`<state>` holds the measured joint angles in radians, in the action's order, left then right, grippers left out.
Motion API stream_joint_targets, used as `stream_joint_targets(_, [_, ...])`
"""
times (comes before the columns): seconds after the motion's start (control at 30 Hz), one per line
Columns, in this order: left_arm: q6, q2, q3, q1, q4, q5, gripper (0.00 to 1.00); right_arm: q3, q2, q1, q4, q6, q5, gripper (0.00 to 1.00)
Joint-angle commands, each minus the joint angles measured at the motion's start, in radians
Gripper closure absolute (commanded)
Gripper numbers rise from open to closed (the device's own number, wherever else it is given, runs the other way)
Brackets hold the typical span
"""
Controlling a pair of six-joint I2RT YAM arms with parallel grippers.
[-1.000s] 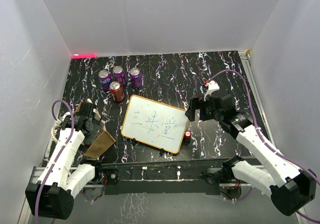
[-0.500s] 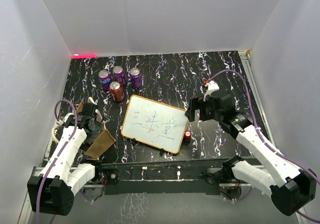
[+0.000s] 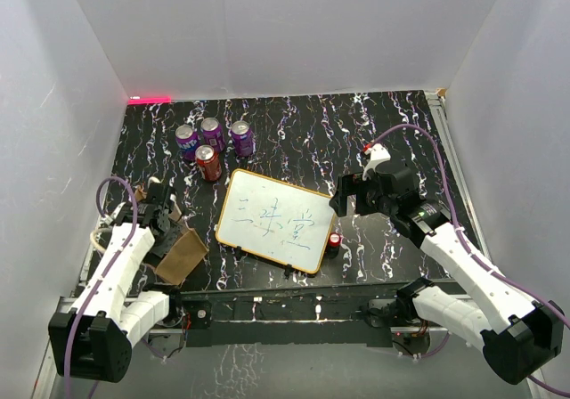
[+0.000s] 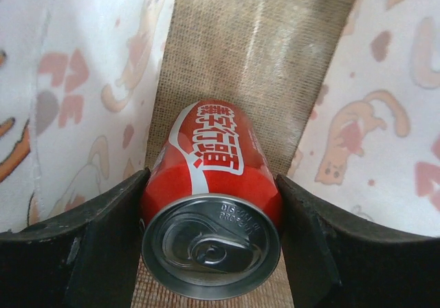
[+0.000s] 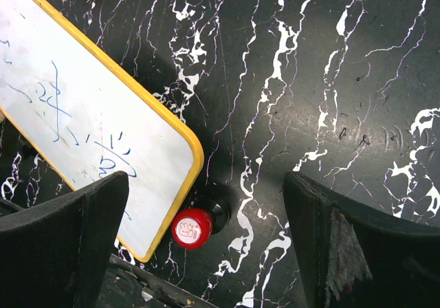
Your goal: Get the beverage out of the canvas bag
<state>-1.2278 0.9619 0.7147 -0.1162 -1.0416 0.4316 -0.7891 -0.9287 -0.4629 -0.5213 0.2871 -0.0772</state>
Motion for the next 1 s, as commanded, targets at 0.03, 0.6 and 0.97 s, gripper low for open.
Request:
stream_joint_targets(0.03, [0.005,-0.021,0.143,0.0,-0.075,0.061,0.62,-0.022,0.021,-0.005,0.037,-0.007,0.012,0.02])
stream_joint_targets(0.6, [0.351,-0.005,0.635,-0.001,-0.013,0.313,0.92,-0.022,0.014,-0.006,0.037,-0.007,0.009,0.02])
stream_joint_targets(0.97, [0.686,-0.02,0.727,0.0,0.342,0.254,1.0,-0.022,0.013,-0.006,0.035,-0.007,0.014,0.02])
